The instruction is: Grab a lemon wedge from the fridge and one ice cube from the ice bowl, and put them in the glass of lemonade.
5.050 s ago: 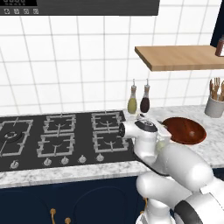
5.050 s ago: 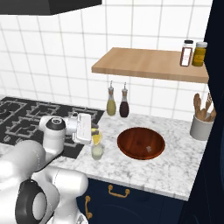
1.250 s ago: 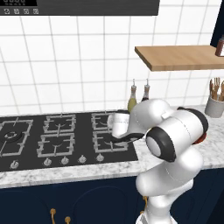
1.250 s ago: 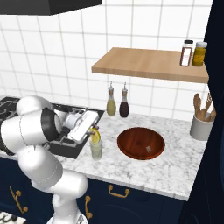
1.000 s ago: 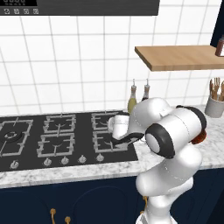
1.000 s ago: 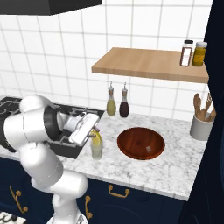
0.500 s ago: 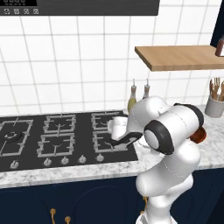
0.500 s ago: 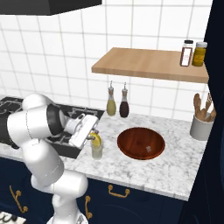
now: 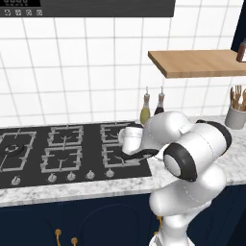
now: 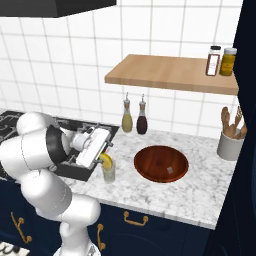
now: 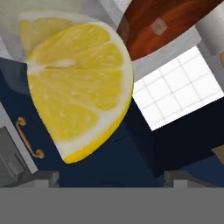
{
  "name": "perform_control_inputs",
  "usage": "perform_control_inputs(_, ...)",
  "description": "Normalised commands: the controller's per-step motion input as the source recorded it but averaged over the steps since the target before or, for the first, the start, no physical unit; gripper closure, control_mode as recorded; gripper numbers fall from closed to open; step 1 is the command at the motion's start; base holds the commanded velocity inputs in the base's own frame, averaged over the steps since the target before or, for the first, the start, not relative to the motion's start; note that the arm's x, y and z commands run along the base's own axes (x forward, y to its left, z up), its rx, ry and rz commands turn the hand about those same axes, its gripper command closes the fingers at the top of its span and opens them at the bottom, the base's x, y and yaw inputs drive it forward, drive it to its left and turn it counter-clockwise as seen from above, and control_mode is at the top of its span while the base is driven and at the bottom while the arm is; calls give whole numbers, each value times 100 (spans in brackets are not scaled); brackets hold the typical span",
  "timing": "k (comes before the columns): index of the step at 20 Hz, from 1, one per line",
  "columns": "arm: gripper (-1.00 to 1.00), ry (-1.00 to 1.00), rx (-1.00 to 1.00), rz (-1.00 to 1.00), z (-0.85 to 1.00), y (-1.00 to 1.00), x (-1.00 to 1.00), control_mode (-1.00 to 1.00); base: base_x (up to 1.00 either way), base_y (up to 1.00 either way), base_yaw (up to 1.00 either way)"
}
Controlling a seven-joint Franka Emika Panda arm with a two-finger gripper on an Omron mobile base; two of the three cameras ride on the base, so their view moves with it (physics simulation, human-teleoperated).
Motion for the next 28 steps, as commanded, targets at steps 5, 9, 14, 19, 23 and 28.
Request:
perform_control_inputs(5,-100,-11,0,0,43,1,-57,-100,0,0,0)
perform_control_inputs(9,-100,-17,0,1,52,7,-77,-100,0,0,0)
perform_control_inputs(14,-100,-5,13,15,46,25,-71,-100,0,0,0)
perform_control_inputs(19,-100,0,20,25,41,59,-48,-100,0,0,0)
perform_control_inputs(23,-100,-10,19,18,46,65,-50,-100,0,0,0)
perform_control_inputs(28,-100,-13,15,7,42,55,-54,-100,0,0,0)
